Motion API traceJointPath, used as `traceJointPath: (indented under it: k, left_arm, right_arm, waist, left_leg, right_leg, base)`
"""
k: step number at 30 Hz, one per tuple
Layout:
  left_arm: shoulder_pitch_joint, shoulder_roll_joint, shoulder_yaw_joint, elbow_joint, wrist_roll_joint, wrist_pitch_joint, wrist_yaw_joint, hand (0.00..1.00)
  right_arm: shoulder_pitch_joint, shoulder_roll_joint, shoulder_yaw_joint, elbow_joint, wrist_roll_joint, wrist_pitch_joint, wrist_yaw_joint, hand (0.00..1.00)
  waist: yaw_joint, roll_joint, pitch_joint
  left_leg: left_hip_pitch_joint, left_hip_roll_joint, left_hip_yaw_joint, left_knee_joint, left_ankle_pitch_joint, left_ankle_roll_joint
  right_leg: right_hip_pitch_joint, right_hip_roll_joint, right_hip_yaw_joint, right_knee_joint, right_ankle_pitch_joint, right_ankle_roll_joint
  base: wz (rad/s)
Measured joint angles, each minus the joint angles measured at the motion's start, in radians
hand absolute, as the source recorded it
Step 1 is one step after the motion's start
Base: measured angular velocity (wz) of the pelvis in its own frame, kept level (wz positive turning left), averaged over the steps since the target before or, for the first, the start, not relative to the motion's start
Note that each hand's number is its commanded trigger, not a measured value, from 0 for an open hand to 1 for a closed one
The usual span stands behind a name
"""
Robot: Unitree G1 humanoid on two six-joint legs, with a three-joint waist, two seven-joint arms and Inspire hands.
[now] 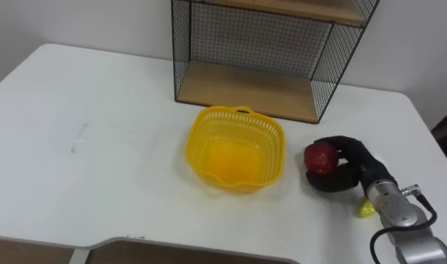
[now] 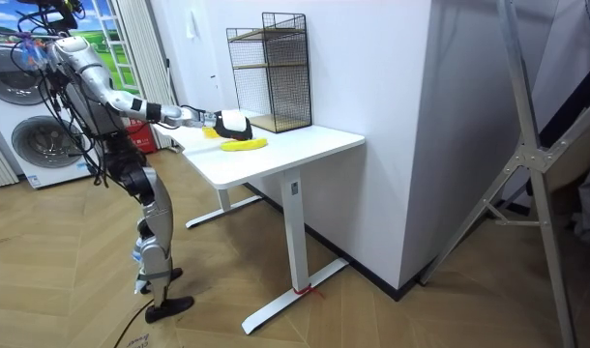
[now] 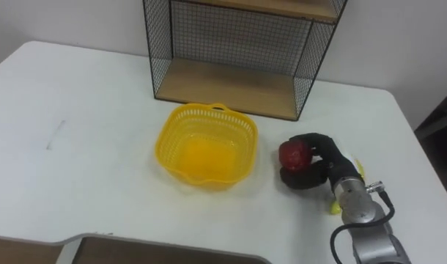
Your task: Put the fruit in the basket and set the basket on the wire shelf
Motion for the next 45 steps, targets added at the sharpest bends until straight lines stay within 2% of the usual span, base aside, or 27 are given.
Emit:
traceJointPath:
  k: [3, 5, 11, 14, 17, 20, 24, 30, 32, 39, 43, 45]
  left_arm:
    - [-0.002, 0.000, 0.001, 0.000, 0.002, 0.006, -0.001, 0.00]
    - [-0.003, -0.001, 0.003, 0.000, 0.002, 0.006, -0.001, 0.00]
    - [-0.003, 0.000, 0.003, -0.002, 0.001, -0.009, 0.000, 0.00]
    - [-0.004, 0.000, 0.002, -0.002, 0.000, -0.010, 0.001, 0.00]
    - [-0.011, -0.003, 0.006, -0.003, 0.001, -0.014, 0.001, 0.00]
    - [-0.011, -0.006, 0.006, -0.002, 0.004, -0.016, 0.001, 0.00]
    - [-0.007, -0.008, 0.007, -0.014, 0.004, -0.016, 0.012, 0.00]
    - [-0.005, -0.016, 0.014, -0.013, 0.036, -0.016, 0.016, 0.00]
    - [-0.006, -0.025, 0.024, -0.005, 0.059, -0.016, 0.017, 0.00]
    - [-0.002, -0.029, 0.023, -0.010, 0.057, -0.032, 0.017, 0.00]
    - [-0.015, -0.026, 0.023, -0.018, 0.057, -0.038, 0.016, 0.00]
    - [-0.022, -0.025, 0.023, -0.017, 0.057, -0.036, 0.015, 0.00]
  right_arm:
    - [0.015, 0.021, -0.020, -0.006, 0.065, 0.000, 0.000, 1.00]
    - [0.025, 0.041, -0.037, -0.014, 0.102, 0.001, 0.001, 1.00]
    - [0.044, 0.048, -0.054, -0.071, 0.152, 0.004, 0.000, 1.00]
    - [0.075, 0.049, -0.049, -0.131, 0.171, 0.017, 0.000, 1.00]
    - [0.106, 0.055, -0.045, -0.236, 0.190, 0.050, 0.005, 1.00]
    - [0.152, 0.065, -0.045, -0.363, 0.191, 0.052, 0.012, 1.00]
    - [0.158, 0.065, -0.048, -0.452, 0.220, 0.052, 0.002, 1.00]
    - [0.158, 0.058, -0.056, -0.627, 0.261, 0.052, -0.008, 1.00]
    - [0.158, 0.058, -0.056, -0.678, 0.263, 0.050, -0.002, 1.00]
    - [0.154, 0.057, -0.052, -0.759, 0.244, 0.050, 0.029, 1.00]
    - [0.143, 0.042, -0.030, -0.793, 0.183, 0.051, 0.048, 1.00]
    - [0.143, 0.036, -0.002, -0.798, 0.119, 0.051, 0.061, 1.00]
  waist:
    - [-0.001, -0.001, 0.0009]
    - [-0.001, 0.005, 0.0023]
    - [-0.009, 0.031, 0.0126]
    - [-0.009, 0.035, 0.0119]
    - [-0.024, 0.030, 0.0089]
    - [-0.028, 0.039, 0.0115]
    - [-0.029, 0.042, 0.0115]
    - [-0.027, 0.060, 0.0064]
    - [-0.027, 0.065, 0.0071]
    - [-0.024, 0.061, 0.0079]
    - [-0.018, 0.044, 0.0066]
    - [-0.017, 0.034, 0.0097]
  left_leg:
    - [0.001, 0.001, -0.001, 0.002, -0.001, 0.000]
    - [0.004, 0.004, 0.003, 0.002, -0.004, -0.001]
    - [-0.004, 0.004, 0.008, 0.009, -0.004, -0.001]
    - [-0.004, 0.002, 0.011, 0.005, -0.004, -0.001]
    - [-0.021, 0.004, 0.025, 0.010, -0.003, -0.002]
    - [-0.020, 0.004, 0.033, 0.008, -0.003, -0.002]
    - [-0.018, 0.004, 0.034, 0.008, -0.003, -0.002]
    - [-0.019, 0.005, 0.034, 0.002, -0.003, -0.002]
    - [-0.019, 0.005, 0.034, 0.005, -0.003, -0.002]
    - [-0.024, 0.006, 0.035, 0.002, -0.002, -0.001]
    - [-0.036, 0.007, 0.052, -0.001, 0.000, 0.000]
    - [-0.035, 0.008, 0.055, -0.003, 0.000, 0.000]
  right_leg:
    - [0.004, 0.000, 0.000, 0.000, 0.000, 0.000]
    - [0.006, 0.002, 0.018, 0.000, 0.000, 0.000]
    - [-0.011, 0.003, 0.028, 0.004, 0.000, 0.000]
    - [-0.011, 0.004, 0.030, 0.001, 0.000, 0.000]
    - [-0.026, 0.006, 0.040, 0.004, 0.001, -0.001]
    - [-0.028, 0.004, 0.044, 0.003, 0.001, 0.000]
    - [-0.029, 0.004, 0.045, 0.003, 0.001, 0.000]
    - [-0.035, 0.004, 0.048, 0.007, 0.001, 0.000]
    - [-0.035, 0.004, 0.048, 0.009, 0.001, 0.000]
    - [-0.048, 0.004, 0.052, 0.021, 0.001, 0.000]
    - [-0.065, 0.005, 0.067, 0.027, 0.001, -0.001]
    - [-0.066, 0.007, 0.073, 0.026, 0.001, -0.001]
  base:
    - [0.00]
    - [-0.08]
    - [-0.04]
    - [-0.01]
    - [-0.06]
    - [-0.07]
    - [0.00]
    - [0.00]
    - [0.00]
    - [-0.04]
    - [-0.07]
    - [-0.07]
